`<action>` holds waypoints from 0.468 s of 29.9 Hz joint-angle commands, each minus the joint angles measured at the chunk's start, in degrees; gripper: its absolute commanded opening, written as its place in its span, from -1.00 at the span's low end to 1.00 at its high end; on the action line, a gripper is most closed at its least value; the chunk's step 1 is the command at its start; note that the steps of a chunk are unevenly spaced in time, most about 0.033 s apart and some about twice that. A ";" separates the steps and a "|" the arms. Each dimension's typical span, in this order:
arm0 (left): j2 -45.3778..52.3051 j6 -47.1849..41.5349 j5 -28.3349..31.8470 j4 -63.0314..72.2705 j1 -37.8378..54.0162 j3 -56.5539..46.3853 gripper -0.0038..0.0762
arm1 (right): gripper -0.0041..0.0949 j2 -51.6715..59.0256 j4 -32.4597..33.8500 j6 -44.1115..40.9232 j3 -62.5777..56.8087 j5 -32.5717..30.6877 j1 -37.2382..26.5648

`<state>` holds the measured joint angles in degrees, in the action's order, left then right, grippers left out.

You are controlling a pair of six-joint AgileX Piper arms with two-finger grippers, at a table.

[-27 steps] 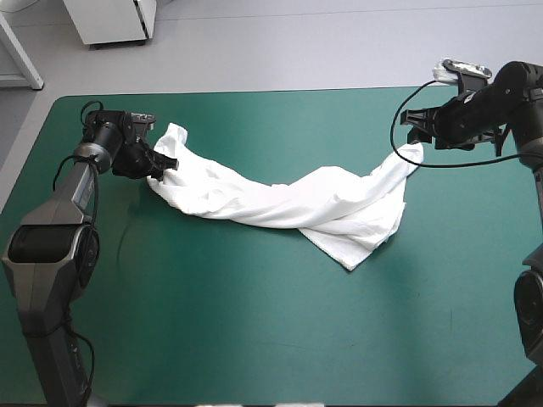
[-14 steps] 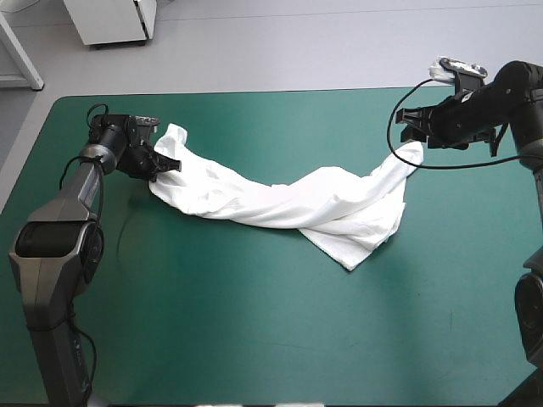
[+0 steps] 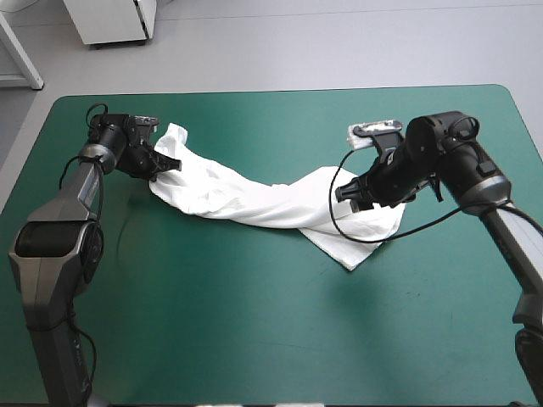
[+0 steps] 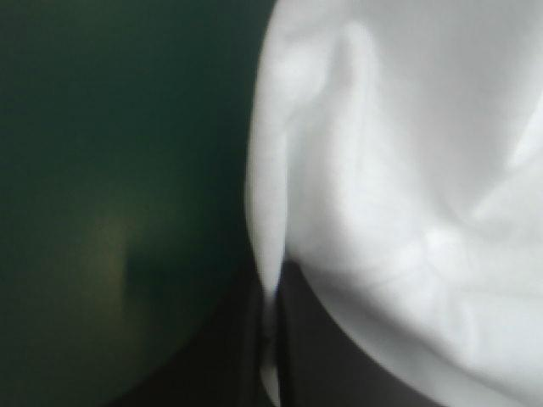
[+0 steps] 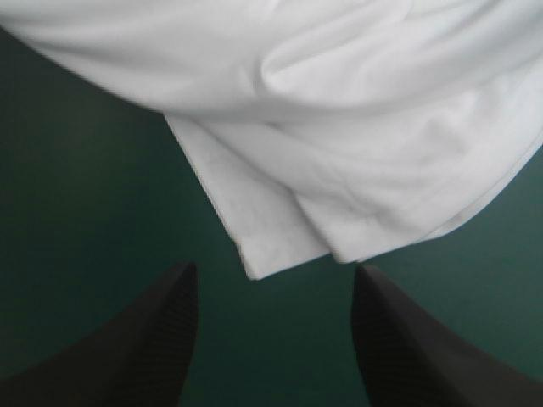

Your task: Fold the cloth

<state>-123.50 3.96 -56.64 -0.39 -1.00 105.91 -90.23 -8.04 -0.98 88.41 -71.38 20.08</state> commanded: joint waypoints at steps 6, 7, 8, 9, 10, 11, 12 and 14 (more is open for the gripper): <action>3.15 -0.01 0.99 1.98 -0.10 1.37 -0.96 | 0.12 2.91 0.67 -0.25 -9.91 7.35 5.93; 3.15 -0.01 0.99 1.98 -0.10 1.37 -0.96 | 0.12 2.91 1.12 -0.78 -11.46 9.01 6.93; 3.15 -0.01 0.99 2.12 -0.10 1.37 -0.96 | 0.12 2.91 1.68 -1.38 -12.48 10.07 7.55; 3.15 -0.01 0.99 2.23 -0.10 1.37 -0.96 | 0.12 2.91 2.73 -2.17 -13.73 11.87 8.25; 3.15 -0.01 0.99 2.22 -0.10 1.37 -0.96 | 0.12 2.91 3.65 -2.74 -14.89 13.13 8.77; 3.15 -0.01 0.99 2.36 -0.10 1.37 -0.96 | 0.12 2.91 4.23 -3.08 -15.72 14.05 8.93; 3.15 -0.01 0.99 2.39 -0.10 1.37 -0.96 | 0.12 2.81 4.23 -3.21 -16.66 15.12 8.93; 3.15 -0.01 0.99 2.61 -0.10 1.37 -0.96 | 0.12 2.44 4.39 -3.21 -18.15 16.45 8.93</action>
<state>-123.53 4.09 -56.64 0.31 -0.95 105.96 -89.88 -4.69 -3.88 70.57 -58.38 28.95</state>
